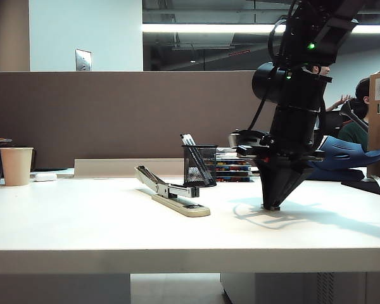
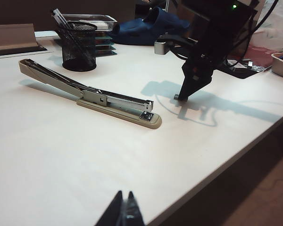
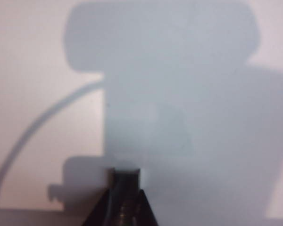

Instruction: Pick up a set of staples and put them into the open stapler.

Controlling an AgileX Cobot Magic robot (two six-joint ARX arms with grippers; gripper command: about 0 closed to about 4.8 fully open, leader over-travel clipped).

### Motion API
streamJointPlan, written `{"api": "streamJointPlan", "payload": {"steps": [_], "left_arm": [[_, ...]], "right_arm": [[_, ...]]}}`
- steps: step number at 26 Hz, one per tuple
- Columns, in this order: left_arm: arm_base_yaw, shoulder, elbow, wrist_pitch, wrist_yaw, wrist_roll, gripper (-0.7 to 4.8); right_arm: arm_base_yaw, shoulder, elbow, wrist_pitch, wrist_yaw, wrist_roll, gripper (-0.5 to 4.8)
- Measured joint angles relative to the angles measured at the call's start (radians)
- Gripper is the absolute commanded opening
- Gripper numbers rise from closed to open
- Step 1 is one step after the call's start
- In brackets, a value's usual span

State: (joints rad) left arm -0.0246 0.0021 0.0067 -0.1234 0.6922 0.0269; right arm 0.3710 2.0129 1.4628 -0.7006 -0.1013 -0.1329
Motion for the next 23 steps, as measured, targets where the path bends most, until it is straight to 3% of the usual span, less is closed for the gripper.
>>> {"api": "streamJointPlan", "payload": {"steps": [10,15,23], "left_arm": [[0.0,0.0,0.0,0.0,0.0,0.0,-0.05],[0.0,0.0,0.0,0.0,0.0,0.0,-0.06],[0.0,0.0,0.0,0.0,0.0,0.0,-0.06]], "right_arm": [[0.039,0.003,0.079,0.009,-0.08,0.003,0.21],[0.078,0.002,0.133,0.061,-0.235,0.036,0.21],[0.121,0.012,0.133,0.141,-0.32,0.085,0.21]]}}
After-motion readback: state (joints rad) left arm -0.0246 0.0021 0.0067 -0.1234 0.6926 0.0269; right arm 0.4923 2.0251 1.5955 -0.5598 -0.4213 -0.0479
